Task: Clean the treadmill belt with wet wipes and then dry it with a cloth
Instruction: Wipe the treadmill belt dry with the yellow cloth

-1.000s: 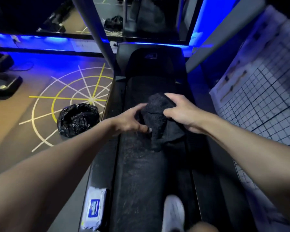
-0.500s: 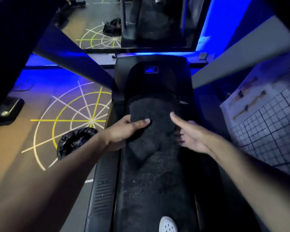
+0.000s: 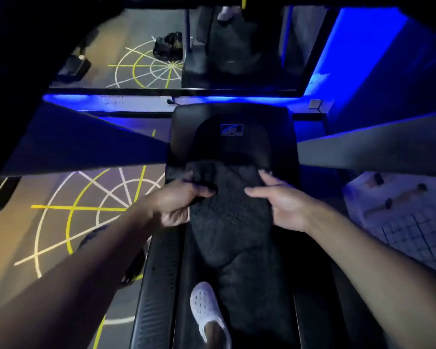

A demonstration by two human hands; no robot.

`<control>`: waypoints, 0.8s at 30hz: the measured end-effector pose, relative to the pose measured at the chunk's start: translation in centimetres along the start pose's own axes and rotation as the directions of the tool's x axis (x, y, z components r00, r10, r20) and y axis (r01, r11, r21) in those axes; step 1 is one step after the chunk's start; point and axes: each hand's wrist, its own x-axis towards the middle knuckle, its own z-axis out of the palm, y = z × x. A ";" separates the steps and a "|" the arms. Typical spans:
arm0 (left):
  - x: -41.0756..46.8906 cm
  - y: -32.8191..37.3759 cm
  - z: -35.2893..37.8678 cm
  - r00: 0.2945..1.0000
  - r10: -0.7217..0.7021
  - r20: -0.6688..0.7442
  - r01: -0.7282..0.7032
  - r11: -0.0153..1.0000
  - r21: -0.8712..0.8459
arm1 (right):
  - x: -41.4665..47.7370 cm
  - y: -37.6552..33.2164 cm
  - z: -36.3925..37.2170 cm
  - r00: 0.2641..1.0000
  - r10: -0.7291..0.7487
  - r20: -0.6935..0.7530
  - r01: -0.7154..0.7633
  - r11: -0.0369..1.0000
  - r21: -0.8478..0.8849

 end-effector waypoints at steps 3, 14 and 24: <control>5.9 1.8 -2.7 0.935 0.346 -0.079 -0.339 0.936 0.096 | 5.5 -3.4 -0.3 0.975 -0.210 0.072 0.205 0.976 0.077; 30.9 -2.4 -15.2 0.856 0.497 -0.146 -0.446 0.851 0.278 | 33.1 0.3 -5.9 0.990 -0.138 0.015 0.136 0.986 0.100; 47.9 -13.2 -21.7 0.963 0.090 -0.253 -0.037 0.978 0.205 | 53.0 9.1 -15.8 0.937 -0.011 0.350 0.035 0.998 -0.061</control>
